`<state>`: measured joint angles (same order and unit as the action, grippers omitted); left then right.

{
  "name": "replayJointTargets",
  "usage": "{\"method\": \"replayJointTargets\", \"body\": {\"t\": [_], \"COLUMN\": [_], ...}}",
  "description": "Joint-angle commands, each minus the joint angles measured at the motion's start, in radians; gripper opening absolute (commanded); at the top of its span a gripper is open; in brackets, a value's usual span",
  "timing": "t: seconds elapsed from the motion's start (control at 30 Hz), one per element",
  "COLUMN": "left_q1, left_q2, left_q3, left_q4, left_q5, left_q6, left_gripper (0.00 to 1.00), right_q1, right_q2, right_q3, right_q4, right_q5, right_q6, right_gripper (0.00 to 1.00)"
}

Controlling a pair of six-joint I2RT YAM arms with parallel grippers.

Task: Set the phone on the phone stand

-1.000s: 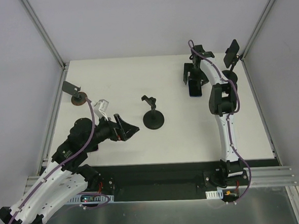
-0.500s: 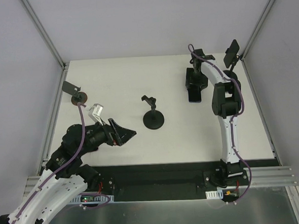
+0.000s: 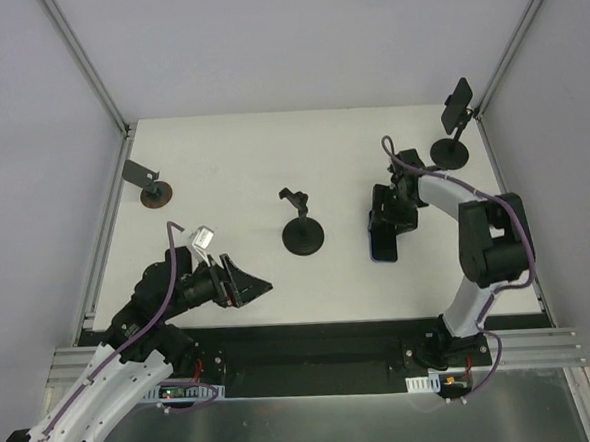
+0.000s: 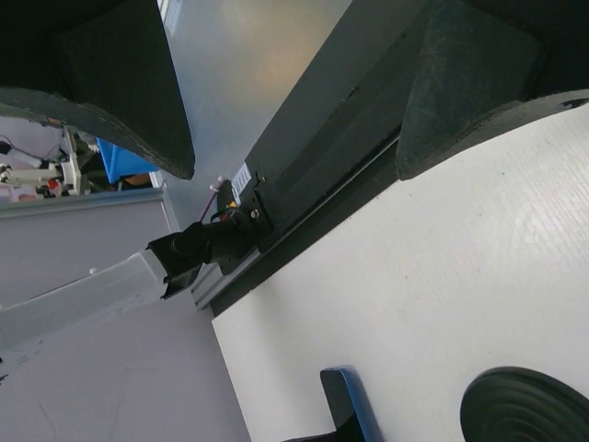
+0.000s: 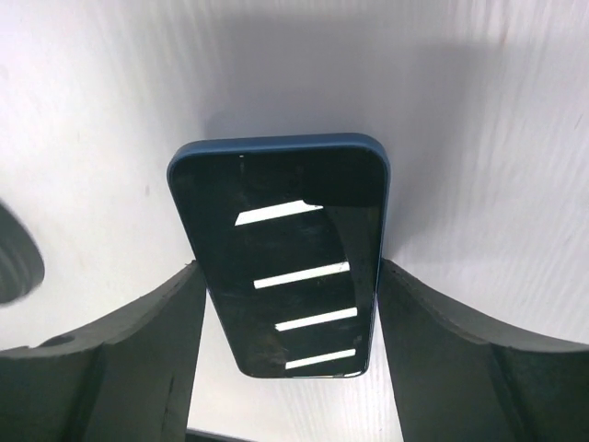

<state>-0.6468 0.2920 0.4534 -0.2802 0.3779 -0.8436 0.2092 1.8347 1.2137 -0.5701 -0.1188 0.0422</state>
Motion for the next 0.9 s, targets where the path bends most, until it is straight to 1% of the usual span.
{"method": "replayJointTargets", "body": {"t": [0.0,0.03,0.1,0.13,0.17,0.2,0.23,0.27,0.3,0.33,0.37,0.4,0.43,0.47,0.5,0.53,0.6,0.67,0.7,0.73,0.77,0.83,0.87], "left_q1": [-0.026,-0.042,-0.089,-0.161,-0.201,-0.241,-0.331,-0.373,-0.416,-0.448,-0.511,-0.539,-0.563,-0.612,-0.635,-0.658,-0.689,-0.691,-0.691,-0.691,-0.691,-0.691,-0.691], "left_q2": [-0.002,0.002,0.05,0.076,0.134,0.165,0.191,0.235,0.254,0.272,0.317,0.34,0.367,0.425,0.455,0.484,0.561,0.578,0.567,0.549,0.502,0.435,0.362], "left_q3": [-0.093,-0.128,-0.143,-0.131,-0.119,-0.107,-0.09,-0.081,-0.068,-0.044,-0.033,-0.021,-0.003,0.008,0.019,0.045,0.076,0.103,0.102,0.081,0.067,0.001,-0.025], "left_q4": [0.137,0.16,0.205,0.208,0.208,0.219,0.236,0.246,0.268,0.276,0.277,0.3,0.317,0.328,0.338,0.355,0.357,0.345,0.345,0.346,0.345,0.34,0.342], "left_q5": [0.081,0.076,0.021,-0.006,-0.045,-0.127,-0.182,-0.236,-0.348,-0.399,-0.44,-0.489,-0.561,-0.597,-0.625,-0.683,-0.726,-0.763,-0.767,-0.766,-0.761,-0.763,-0.77], "left_q6": [-0.092,-0.095,-0.083,-0.072,-0.06,-0.051,-0.045,-0.037,-0.017,-0.005,0.011,0.029,0.034,0.044,0.076,0.098,0.156,0.172,0.161,0.147,0.121,0.074,0.028], "left_gripper": [0.89,0.89,0.86,0.85,0.84,0.82,0.81,0.81,0.82,0.83,0.84,0.86,0.92,0.95,0.98,0.99,0.99,0.99,0.98,0.98,0.98,0.96,0.96], "right_q1": [0.01,0.013,0.03,0.039,0.056,0.068,0.081,0.111,0.128,0.146,0.177,0.193,0.208,0.237,0.249,0.26,0.275,0.275,0.277,0.292,0.308,0.341,0.348], "right_q2": [-0.242,-0.273,-0.357,-0.382,-0.429,-0.452,-0.475,-0.52,-0.544,-0.573,-0.636,-0.672,-0.711,-0.785,-0.817,-0.848,-0.906,-0.914,-0.899,-0.882,-0.849,-0.792,-0.767], "right_q3": [-0.251,-0.284,-0.373,-0.403,-0.428,-0.453,-0.498,-0.514,-0.529,-0.555,-0.572,-0.592,-0.609,-0.641,-0.649,-0.658,-0.657,-0.635,-0.593,-0.574,-0.557,-0.523,-0.514], "right_q4": [0.261,0.292,0.377,0.403,0.461,0.487,0.512,0.544,0.553,0.559,0.565,0.564,0.579,0.595,0.593,0.589,0.572,0.473,0.434,0.399,0.351,0.303,0.271], "right_q5": [-0.157,-0.176,-0.186,-0.202,-0.209,-0.214,-0.214,-0.206,-0.194,-0.17,-0.153,-0.131,-0.092,-0.073,-0.055,-0.03,-0.024,0.008,0.011,0.025,0.045,0.099,0.102], "right_q6": [0.111,0.129,0.188,0.209,0.263,0.287,0.318,0.344,0.39,0.407,0.429,0.477,0.496,0.514,0.527,0.541,0.535,0.469,0.432,0.383,0.366,0.366,0.384], "right_gripper": [0.01,0.01,0.01,0.01,0.01,0.01,0.01,0.01,0.01,0.01,0.01,0.01,0.01,0.01,0.01,0.01,0.01,0.01,0.01,0.04,0.28,0.51,0.74]}}
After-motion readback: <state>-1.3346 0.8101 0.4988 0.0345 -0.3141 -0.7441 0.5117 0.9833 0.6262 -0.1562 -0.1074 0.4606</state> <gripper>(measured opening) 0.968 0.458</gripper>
